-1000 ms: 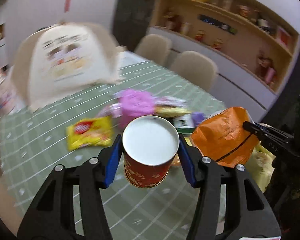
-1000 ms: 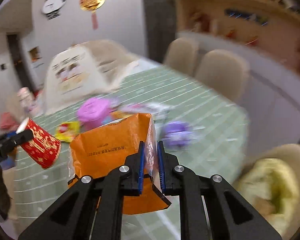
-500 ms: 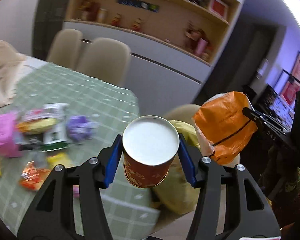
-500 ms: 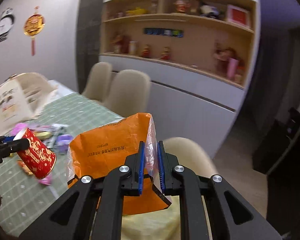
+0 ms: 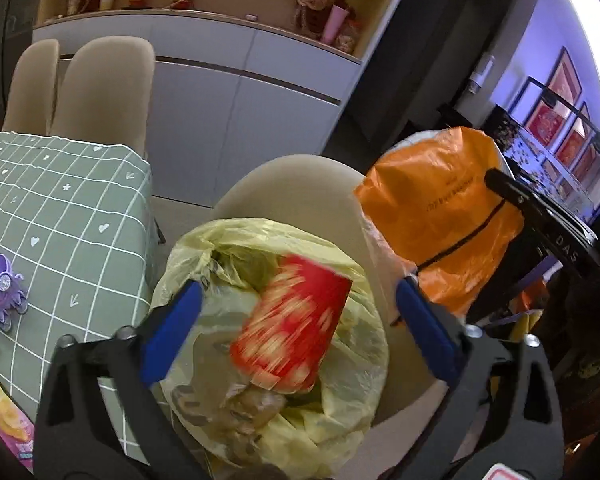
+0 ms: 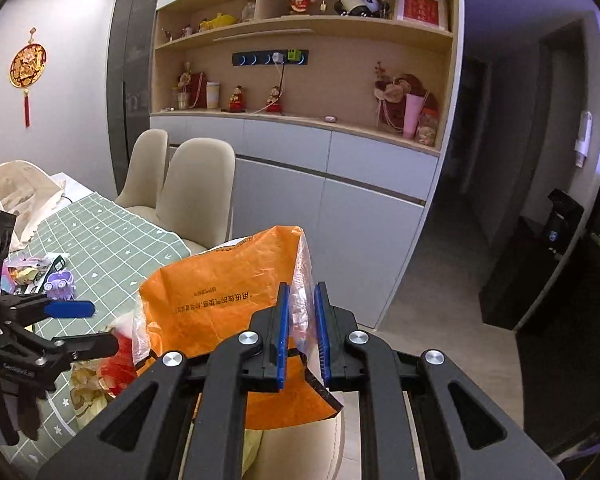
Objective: Collect trash
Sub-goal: 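Carry the red cup and orange bag to the yellow trash bag and release both, then grasp the yellow Nabati wafer pack with the left tool while the right tool grasps the pink chips bag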
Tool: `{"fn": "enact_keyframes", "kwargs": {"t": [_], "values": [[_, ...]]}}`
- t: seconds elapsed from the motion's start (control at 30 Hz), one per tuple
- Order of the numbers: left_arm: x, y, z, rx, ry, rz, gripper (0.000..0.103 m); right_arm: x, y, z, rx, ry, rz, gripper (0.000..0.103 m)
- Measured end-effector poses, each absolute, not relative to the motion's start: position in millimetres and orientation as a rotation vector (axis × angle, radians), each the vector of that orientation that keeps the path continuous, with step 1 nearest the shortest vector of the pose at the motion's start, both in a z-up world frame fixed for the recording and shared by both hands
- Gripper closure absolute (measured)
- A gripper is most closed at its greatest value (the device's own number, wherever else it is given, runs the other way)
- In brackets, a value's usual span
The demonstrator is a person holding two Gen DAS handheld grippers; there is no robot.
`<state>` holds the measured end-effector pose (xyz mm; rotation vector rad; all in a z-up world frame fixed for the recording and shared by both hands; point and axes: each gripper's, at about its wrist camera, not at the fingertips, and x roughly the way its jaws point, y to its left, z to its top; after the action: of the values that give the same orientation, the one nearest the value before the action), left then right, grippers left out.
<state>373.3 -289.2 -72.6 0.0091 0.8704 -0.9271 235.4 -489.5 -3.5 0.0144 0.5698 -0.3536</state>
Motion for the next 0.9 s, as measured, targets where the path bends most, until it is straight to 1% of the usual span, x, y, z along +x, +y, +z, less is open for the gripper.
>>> {"fn": "enact_keyframes", "kwargs": {"t": [0.13, 0.23, 0.37, 0.5, 0.6, 0.63, 0.77, 0.83, 0.9], "values": [[386.8, -264.7, -67.0, -0.065, 0.871, -0.852, 0.010, 252.1, -481.8, -15.3, -0.029, 0.580, -0.322, 0.090], [397.2, -232.7, -60.4, -0.115, 0.853, -0.770, 0.010, 268.1, -455.1, -28.6, -0.146, 0.580, -0.321, 0.090], [400.8, -187.8, -53.7, -0.146, 0.827, -0.665, 0.010, 293.1, -411.6, -71.5, -0.320, 0.639, -0.269, 0.090], [397.0, -142.0, -52.6, -0.173, 0.822, -0.571, 0.010, 306.8, -375.3, -116.3, -0.365, 0.715, -0.151, 0.090], [398.0, -109.0, -58.0, -0.192, 0.839, -0.502, 0.010, 313.2, -359.1, -139.2, -0.288, 0.780, -0.060, 0.090], [397.1, -100.7, -58.2, -0.197, 0.842, -0.486, 0.010, 318.1, -361.2, -145.1, -0.210, 0.815, -0.028, 0.090], [390.4, -60.3, -64.1, -0.215, 0.856, -0.416, 0.010, 331.9, -379.5, -160.1, 0.016, 0.901, -0.015, 0.090], [386.4, -43.2, -66.7, -0.214, 0.857, -0.389, 0.010, 335.1, -385.3, -160.0, 0.068, 0.912, -0.036, 0.089], [381.5, -23.8, -68.5, -0.210, 0.852, -0.355, 0.010, 334.1, -390.7, -157.3, 0.111, 0.912, -0.051, 0.082]]}}
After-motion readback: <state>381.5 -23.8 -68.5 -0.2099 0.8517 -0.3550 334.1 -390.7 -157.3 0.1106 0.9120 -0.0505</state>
